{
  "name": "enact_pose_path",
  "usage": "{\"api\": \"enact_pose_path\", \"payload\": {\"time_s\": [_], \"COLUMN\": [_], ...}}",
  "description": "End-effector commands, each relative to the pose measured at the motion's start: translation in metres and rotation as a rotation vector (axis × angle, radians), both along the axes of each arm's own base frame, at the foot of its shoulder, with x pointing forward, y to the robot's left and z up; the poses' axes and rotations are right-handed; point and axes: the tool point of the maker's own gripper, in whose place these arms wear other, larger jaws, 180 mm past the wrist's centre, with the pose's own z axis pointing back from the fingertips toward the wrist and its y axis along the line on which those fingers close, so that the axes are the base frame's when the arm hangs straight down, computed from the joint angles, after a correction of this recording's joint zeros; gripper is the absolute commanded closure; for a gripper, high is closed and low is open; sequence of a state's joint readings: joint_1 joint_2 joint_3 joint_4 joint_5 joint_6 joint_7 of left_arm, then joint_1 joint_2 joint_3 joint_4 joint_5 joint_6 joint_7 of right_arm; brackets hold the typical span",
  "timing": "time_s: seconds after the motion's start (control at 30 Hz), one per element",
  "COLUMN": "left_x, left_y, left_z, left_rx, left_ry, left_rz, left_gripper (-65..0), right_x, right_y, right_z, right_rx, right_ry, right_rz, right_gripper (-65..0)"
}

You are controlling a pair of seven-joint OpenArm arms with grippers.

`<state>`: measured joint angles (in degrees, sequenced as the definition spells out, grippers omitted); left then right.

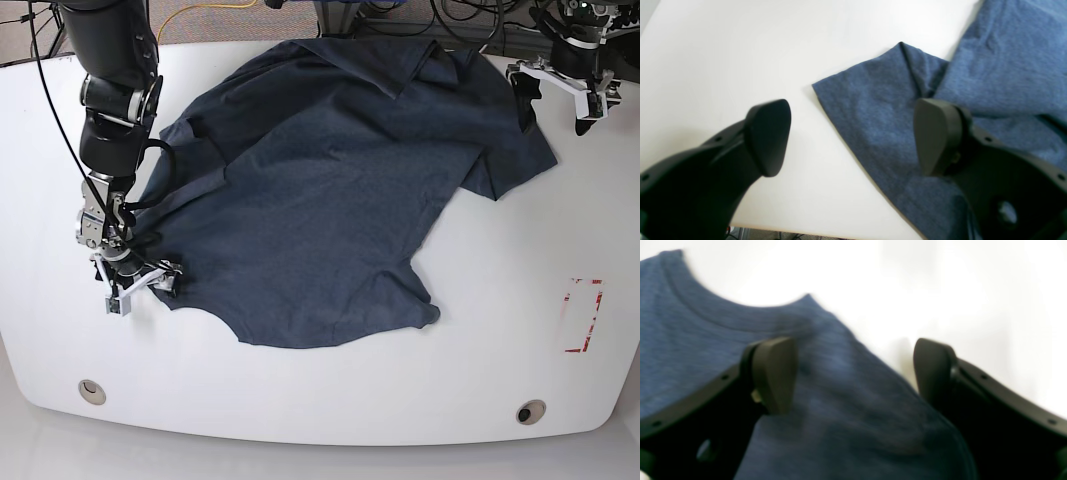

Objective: Layout the t-shirt on the table in an organized manner, then fold the t-shirt properly
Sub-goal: 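Reach the left gripper to the shirt's opposite hem corner and grasp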

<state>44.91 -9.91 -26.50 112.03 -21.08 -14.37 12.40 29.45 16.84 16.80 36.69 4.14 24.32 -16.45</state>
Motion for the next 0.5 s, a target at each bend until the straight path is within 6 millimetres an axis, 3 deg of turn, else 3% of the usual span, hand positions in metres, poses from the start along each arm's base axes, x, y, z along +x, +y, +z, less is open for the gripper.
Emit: {"api": "enact_pose_path", "payload": {"time_s": [0.0,0.23,0.3,0.47], "left_x": [0.003,0.006,0.009,0.012], "left_y": [0.002,0.020,0.028,0.052], "left_z": [0.010,0.012,0.013,0.012], "left_rx": [0.008,0.035,0.037,0.009], "left_ry": [-0.036,-0.012,0.001,0.046], "left_rz": [-0.004,0.041,0.064,0.147], "left_gripper": [-54.6,-54.6,-54.6,-54.7], "right_x": [0.010,0.010,0.009,0.004], "right_y": [0.010,0.022,0.022,0.023], "right_z": [0.011,0.008,0.008,0.001], "right_rx": [0.017,0.035,0.035,0.038], "right_ry": [-0.027,-0.026,-0.025,-0.011], "right_rz": [0.031,0.053,0.053,0.055], "right_gripper": [-51.8,-49.0,-43.8,-21.1]}}
